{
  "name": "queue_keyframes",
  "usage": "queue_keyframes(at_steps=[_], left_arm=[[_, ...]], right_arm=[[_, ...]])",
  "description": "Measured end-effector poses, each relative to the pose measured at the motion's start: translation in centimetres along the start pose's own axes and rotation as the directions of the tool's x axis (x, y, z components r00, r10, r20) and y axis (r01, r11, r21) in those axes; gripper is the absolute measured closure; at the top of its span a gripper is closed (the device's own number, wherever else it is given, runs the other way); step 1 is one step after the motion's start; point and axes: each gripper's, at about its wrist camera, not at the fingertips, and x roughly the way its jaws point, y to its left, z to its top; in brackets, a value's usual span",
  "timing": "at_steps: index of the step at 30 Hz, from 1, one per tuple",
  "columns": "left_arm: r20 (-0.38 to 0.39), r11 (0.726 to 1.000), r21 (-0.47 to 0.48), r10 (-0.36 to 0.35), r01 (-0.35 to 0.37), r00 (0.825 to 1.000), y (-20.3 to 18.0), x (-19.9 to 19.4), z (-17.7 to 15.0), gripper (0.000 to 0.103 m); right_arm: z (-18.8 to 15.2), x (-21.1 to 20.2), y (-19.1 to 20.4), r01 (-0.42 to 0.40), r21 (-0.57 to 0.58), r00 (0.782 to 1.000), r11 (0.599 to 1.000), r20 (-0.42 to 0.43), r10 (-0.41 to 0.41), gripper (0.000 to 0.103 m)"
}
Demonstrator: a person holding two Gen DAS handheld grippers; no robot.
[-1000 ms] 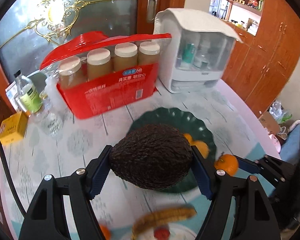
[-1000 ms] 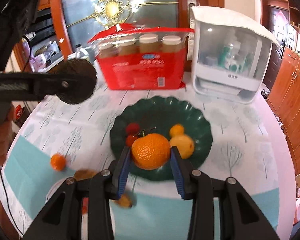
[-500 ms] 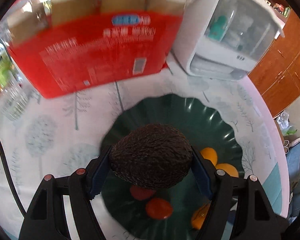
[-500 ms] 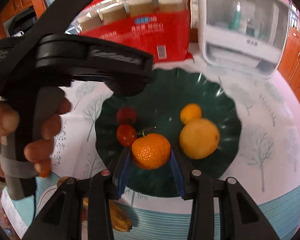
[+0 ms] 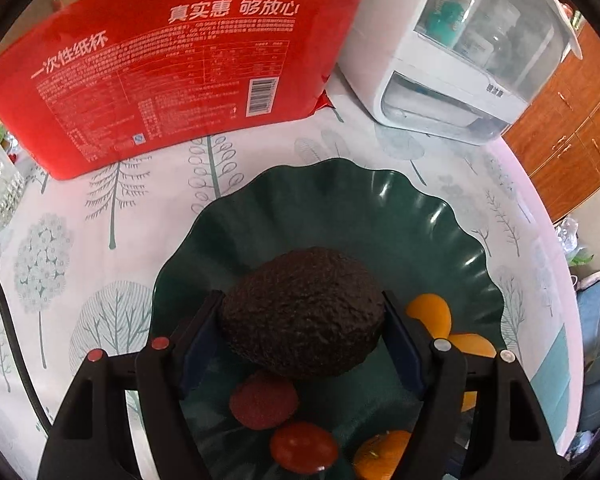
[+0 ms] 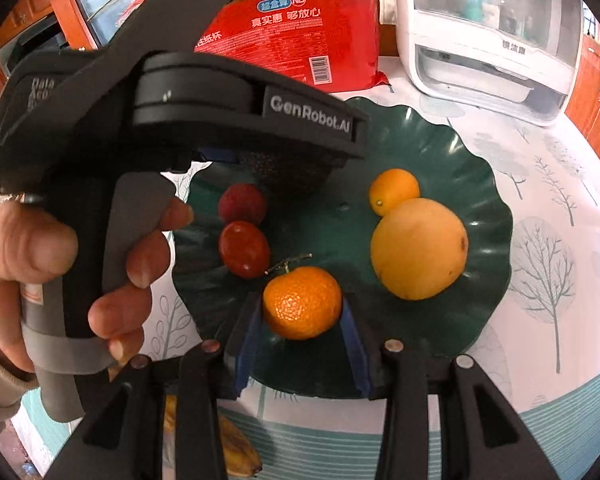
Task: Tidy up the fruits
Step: 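Open the left gripper onto the plate and withdraw it toward the mat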
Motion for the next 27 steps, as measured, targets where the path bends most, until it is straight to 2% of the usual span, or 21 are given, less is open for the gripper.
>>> queue_keyframes(at_steps=[4,13,20,27], left_arm=[[0.030,1.000,0.009,0.014,-0.014,0.999,0.1,-1.7,0.0,0.024],[0.102,0.997,0.066,0.036,-0.043,0.994,-0.1,-7.1,-1.2,0.021],[0.126,0.997,0.050,0.044,-0.050,0.991,1.4,-12.0,-4.9,0.020],[0.111,0.998,0.015,0.065,-0.067,0.992,2.5,-15.5,-9.8,0.020]], right_arm=[[0.3,-1.0,0.2,0.002,-0.002,0.999,1.000,0.039,-0.002,0.052],[-0.3,-3.4,0.4,0.009,0.023,0.998,1.000,0.067,-0.011,0.051],[-1.5,-5.4,0.3,0.030,0.050,0.996,0.998,0.077,-0.034,0.051],[-3.6,-8.1,0.8,0.032,0.085,0.996,0.996,0.083,-0.039,0.051]])
